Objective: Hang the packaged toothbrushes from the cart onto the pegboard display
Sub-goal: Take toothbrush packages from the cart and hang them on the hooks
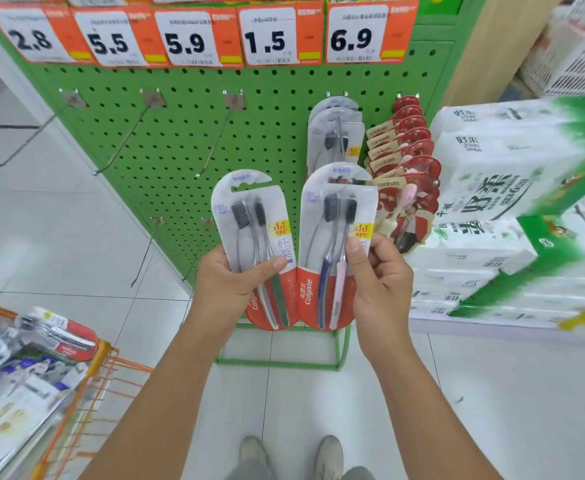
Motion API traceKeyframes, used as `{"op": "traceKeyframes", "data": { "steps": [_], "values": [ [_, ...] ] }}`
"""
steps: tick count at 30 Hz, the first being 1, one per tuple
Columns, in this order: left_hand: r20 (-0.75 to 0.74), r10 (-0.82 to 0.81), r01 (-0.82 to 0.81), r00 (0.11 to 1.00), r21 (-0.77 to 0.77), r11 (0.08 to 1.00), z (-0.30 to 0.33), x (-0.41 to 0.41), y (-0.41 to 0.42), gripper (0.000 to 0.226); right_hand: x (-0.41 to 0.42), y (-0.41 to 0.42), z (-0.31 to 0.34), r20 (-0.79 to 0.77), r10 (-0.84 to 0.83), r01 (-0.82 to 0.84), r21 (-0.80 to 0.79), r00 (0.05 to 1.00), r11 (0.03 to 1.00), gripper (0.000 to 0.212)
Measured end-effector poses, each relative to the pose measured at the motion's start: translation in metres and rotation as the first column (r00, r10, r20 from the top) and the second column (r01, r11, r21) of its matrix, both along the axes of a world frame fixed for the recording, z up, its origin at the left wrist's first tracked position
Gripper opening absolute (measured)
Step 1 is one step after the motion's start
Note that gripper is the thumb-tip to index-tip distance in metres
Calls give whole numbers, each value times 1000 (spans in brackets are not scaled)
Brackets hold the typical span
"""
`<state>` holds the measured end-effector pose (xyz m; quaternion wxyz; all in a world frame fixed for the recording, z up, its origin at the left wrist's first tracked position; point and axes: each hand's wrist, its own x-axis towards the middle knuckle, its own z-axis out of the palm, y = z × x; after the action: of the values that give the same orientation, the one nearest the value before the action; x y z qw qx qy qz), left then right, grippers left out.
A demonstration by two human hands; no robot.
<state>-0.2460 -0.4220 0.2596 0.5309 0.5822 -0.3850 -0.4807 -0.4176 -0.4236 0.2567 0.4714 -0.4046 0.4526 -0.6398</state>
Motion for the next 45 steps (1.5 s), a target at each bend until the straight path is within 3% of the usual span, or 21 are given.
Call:
{"op": "traceKeyframes", "data": {
  "steps": [14,17,22,29,40,45],
  "values": [
    [30,-38,35,999,84,996,1,-6,-9,33,-2,-44,-12,3,-51,50,99,999,994,17],
    [28,-42,40,999,91,995,1,-6,-10,40,3,-56,-13,-33,-78,81,86,996,993,20],
    [29,-52,49,998,95,994,0,-3,-13,19,7,-64,-16,-9,-67,67,66,998,996,19],
    [2,-64,63,998,82,995,-1,0,-15,14,11,-62,-15,17,-72,72,18,997,997,15],
    [-12,-84,85,996,89,992,-8,3,-18,18,-1,-60,-26,-2,-38,38,-17,999,999,13],
    [-12,-87,88,996,105,991,-9,3,-19,29,-5,-52,-31,-49,50,-53,-60,998,997,11]
  ]
}}
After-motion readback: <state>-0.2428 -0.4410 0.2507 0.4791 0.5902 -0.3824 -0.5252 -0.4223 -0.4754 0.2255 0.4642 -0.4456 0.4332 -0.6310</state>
